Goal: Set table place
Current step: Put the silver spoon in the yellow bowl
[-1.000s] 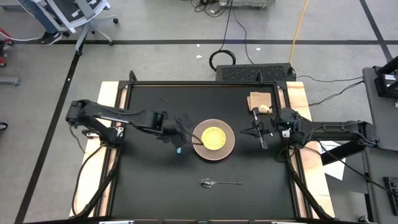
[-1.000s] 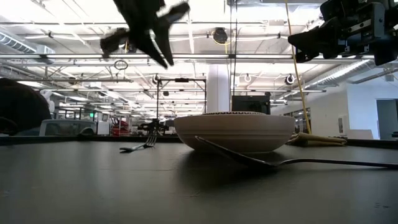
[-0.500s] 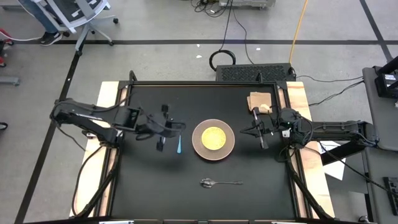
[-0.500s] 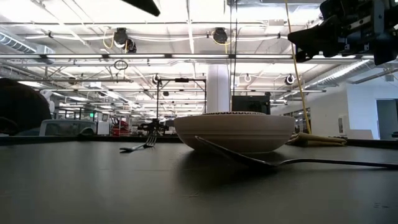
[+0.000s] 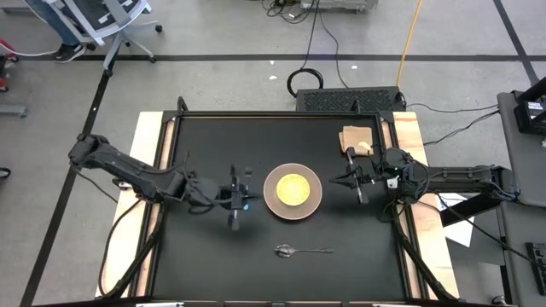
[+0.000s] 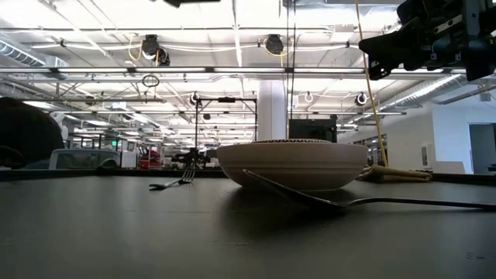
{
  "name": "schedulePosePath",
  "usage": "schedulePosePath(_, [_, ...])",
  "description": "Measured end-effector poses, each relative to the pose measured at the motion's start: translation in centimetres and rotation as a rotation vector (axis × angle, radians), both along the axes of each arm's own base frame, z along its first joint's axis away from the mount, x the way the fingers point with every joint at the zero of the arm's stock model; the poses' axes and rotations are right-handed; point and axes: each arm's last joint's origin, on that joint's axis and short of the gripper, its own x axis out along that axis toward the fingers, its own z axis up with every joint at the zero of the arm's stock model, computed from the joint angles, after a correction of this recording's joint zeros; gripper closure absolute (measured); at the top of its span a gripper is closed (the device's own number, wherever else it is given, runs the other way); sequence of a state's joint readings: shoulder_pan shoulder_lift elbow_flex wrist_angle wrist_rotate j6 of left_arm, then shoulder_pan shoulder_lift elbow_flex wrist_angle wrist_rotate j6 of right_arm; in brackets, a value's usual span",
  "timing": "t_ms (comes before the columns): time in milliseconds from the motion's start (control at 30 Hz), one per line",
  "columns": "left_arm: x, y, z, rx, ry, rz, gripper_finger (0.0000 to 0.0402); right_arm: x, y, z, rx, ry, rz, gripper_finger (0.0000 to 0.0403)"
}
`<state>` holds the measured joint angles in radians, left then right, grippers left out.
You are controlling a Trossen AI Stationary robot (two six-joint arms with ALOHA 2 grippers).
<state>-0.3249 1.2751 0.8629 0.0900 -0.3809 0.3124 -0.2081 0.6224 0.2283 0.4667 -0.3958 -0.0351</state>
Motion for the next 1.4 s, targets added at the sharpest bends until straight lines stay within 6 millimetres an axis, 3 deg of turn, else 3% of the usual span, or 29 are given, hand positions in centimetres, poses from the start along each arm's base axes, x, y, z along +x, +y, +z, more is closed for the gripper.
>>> schedulePosePath(300, [-1.7,0.6,-4.7,-0.082,-0.223,0.063,0.0401,0.0,0.0,0.0,0.005,0.002,0.000,0.0403])
schedulePosePath(533, [-2.8,1.7,-6.4,-0.071,-0.294,0.093,0.0401,0.0,0.0,-0.4,0.027,0.049,0.000,0.0403])
schedulePosePath(933, [-2.6,3.7,-6.6,-0.081,-0.309,0.138,0.0401,0.1,0.0,-0.7,-0.035,0.055,0.002,0.0403])
schedulePosePath(1400, [-3.2,3.8,-5.8,-0.214,-0.327,0.122,0.0401,0.1,0.0,-0.1,-0.082,-0.007,0.001,0.0403])
